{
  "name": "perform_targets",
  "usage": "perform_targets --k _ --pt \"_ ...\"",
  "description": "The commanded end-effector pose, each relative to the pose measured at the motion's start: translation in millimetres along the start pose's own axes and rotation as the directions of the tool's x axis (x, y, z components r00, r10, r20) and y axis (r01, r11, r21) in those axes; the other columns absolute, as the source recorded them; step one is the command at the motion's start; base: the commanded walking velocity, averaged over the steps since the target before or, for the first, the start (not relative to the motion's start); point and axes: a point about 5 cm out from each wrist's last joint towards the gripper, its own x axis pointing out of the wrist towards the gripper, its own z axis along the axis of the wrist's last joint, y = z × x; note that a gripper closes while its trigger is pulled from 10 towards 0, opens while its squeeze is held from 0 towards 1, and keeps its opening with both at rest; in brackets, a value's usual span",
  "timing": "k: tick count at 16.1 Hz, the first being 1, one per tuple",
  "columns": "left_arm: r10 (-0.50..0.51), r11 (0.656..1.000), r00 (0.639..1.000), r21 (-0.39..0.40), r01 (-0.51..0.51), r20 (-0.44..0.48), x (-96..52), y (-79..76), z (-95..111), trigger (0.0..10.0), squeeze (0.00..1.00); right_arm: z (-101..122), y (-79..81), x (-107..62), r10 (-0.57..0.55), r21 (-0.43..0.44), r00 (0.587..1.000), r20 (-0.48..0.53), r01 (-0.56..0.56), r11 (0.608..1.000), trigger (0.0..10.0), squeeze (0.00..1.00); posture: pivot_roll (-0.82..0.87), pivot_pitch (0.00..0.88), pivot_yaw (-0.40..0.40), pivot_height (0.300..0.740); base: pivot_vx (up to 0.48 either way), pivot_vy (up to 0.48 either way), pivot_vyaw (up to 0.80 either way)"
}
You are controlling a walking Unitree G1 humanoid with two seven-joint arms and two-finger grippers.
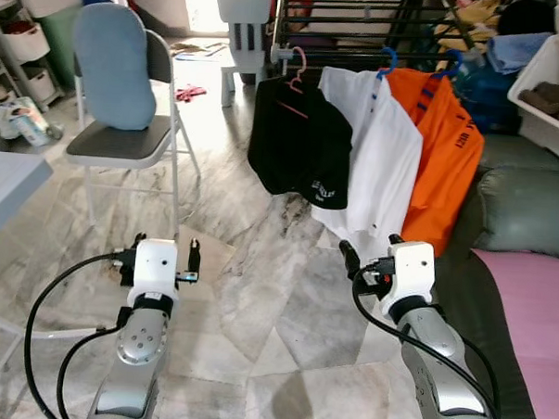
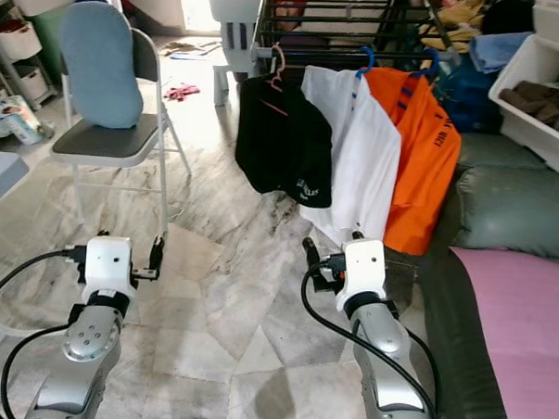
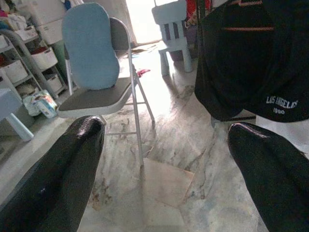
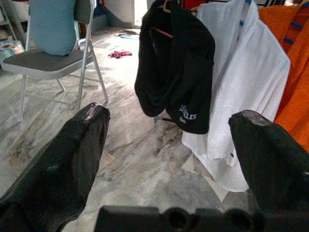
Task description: Hang hanger
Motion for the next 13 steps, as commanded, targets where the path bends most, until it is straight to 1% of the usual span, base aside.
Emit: perform_targets --k 1,7,10,13 --pt "0.001 1.000 1.000 0.013 -0.001 0.013 2.2 2.7 5.2 10.0 0.00 6.6 0.1 0.5 0.000 -0.006 1.000 0.022 0.000 1.000 10.0 0.00 -0.11 0.000 0.033 0.740 0.000 0.000 0.80" --pt "0.025 0.999 1.000 0.021 -0.025 0.010 4.3 6.3 4.3 10.0 0.00 7.2 1.6 1.9 0.022 -0.014 1.000 0.019 -0.021 1.000 10.0 0.00 -0.11 0.000 0.027 0.740 0.000 0.000 0.80" --pt "0.028 1.000 1.000 0.005 -0.028 0.008 6.2 6.3 5.3 10.0 0.00 7.3 2.2 2.6 0.029 -0.014 0.999 0.018 -0.029 0.999 10.0 0.00 -0.11 0.000 0.031 0.740 0.000 0.000 0.80" --pt "0.003 1.000 1.000 -0.021 -0.003 -0.001 6.3 4.5 4.8 10.0 0.00 5.4 5.5 1.4 0.043 -0.019 0.999 0.013 -0.043 0.999 10.0 0.00 -0.11 0.000 0.032 0.740 0.000 0.000 0.80"
